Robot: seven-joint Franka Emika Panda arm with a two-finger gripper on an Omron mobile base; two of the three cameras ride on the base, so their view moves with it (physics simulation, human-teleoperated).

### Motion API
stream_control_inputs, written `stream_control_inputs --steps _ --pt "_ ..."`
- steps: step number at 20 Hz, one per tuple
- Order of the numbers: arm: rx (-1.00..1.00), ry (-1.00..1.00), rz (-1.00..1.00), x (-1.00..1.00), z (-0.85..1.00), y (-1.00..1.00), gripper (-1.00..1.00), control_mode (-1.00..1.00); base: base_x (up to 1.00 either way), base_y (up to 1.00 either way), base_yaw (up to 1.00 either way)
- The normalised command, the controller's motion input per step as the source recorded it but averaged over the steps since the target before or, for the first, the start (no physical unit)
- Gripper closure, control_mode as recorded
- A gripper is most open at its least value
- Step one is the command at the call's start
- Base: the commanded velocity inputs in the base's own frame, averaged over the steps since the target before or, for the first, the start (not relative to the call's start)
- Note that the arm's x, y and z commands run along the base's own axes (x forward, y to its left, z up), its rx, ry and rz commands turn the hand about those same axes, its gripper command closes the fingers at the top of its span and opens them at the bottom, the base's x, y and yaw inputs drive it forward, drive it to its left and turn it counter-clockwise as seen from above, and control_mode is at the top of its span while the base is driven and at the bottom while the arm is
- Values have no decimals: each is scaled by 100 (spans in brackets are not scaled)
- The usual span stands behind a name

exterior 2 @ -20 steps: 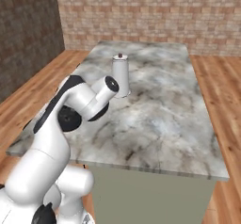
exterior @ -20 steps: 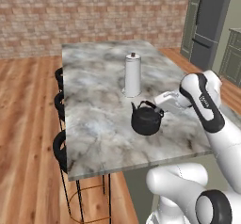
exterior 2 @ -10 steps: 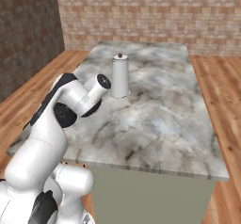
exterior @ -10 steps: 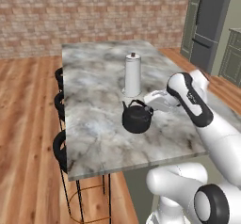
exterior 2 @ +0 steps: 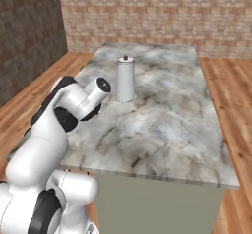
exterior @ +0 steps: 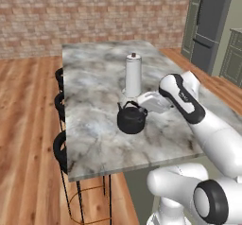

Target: The kettle is done boiling. Turn off the stove, then wait for 300 timesteps before moving the kettle to the dining table.

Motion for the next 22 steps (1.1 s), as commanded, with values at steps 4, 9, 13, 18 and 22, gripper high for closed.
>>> stream_control_inputs --steps 4,9,13,18,22 --pt "-1 0 -2 18 -24 7 100 -100 0 0 0" --pt "0 1 -2 20 -16 6 100 -100 0 0 0" --pt "0 1 -2 21 -14 5 100 -100 0 0 0" --pt "0 2 -2 22 -15 6 100 -100 0 0 0" --pt "0 1 -2 22 -17 9 100 -100 0 0 0"
